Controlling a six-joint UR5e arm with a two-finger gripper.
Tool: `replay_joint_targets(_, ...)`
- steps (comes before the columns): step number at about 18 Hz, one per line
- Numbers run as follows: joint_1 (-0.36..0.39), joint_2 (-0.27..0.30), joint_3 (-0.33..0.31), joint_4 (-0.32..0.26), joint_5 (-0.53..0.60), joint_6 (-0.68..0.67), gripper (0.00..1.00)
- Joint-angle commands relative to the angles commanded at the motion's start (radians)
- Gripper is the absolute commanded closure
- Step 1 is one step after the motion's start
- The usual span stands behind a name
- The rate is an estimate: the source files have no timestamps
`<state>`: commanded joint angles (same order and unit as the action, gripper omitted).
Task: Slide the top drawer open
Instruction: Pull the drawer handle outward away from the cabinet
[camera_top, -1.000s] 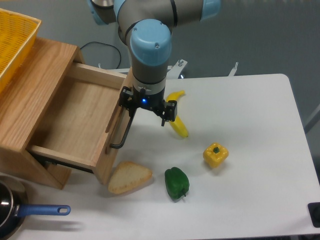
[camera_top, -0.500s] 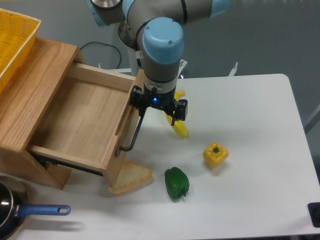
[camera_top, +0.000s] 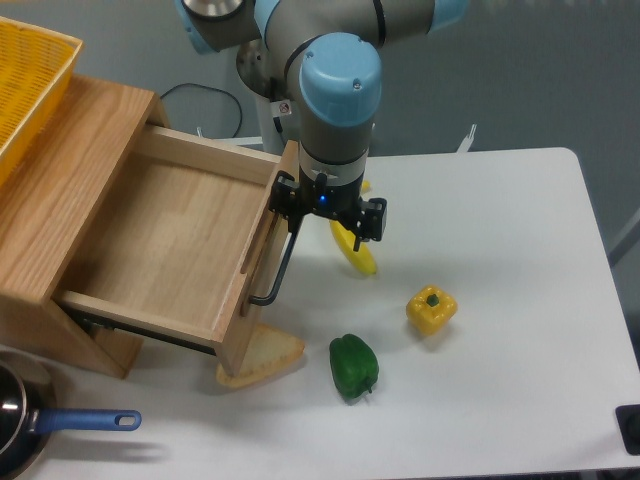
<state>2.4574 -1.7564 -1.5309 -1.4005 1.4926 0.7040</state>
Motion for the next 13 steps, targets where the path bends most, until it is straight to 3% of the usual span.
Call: replay_joint_targets(13, 0.037, 0.002, 0.000, -0.003, 0.000, 0.040, 0.00)
